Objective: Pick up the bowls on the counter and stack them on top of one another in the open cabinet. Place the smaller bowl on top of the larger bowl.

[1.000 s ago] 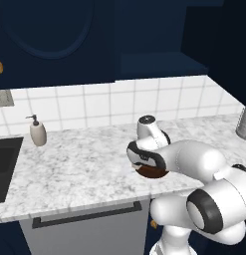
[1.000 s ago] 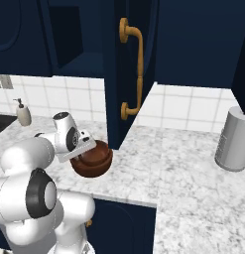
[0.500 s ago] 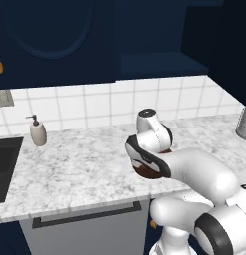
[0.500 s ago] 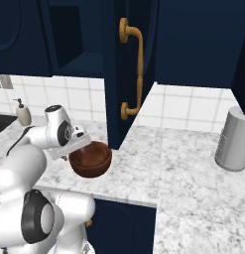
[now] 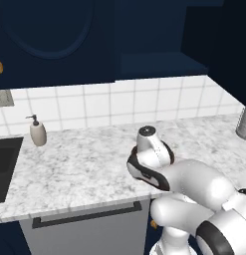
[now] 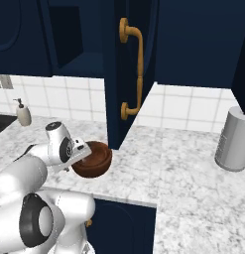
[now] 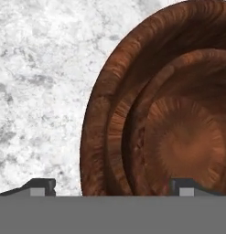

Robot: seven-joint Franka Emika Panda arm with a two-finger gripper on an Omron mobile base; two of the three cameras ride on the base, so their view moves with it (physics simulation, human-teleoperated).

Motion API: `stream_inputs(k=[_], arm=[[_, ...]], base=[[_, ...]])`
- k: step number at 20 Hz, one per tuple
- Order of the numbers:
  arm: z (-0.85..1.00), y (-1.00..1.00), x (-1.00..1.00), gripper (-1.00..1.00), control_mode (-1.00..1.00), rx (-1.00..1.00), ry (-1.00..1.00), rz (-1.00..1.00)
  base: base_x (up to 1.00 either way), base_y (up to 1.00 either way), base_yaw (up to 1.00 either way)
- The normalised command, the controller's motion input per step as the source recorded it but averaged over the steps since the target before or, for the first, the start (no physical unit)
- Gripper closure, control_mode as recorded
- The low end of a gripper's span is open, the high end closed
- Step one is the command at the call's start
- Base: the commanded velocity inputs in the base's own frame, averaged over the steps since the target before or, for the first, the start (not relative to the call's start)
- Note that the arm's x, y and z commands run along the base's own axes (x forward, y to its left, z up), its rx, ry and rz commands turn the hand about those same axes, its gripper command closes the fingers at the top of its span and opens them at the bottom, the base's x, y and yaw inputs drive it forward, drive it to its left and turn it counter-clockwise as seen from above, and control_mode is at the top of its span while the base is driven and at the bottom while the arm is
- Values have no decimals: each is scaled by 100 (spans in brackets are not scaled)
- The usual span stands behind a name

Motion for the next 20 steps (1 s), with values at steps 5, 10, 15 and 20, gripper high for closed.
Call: stream_inputs(k=[5,10,15,20], arm=[[-37,0,34,100,-100,-2,0,3],[-5,0,-10,100,-100,0,0,1],[66,0,-48,100,-100,0,-1,1],[100,0,-65,100,-100,-7,-4,7]], base=[[0,0,0],[0,0,0],[0,0,0],[0,0,0]])
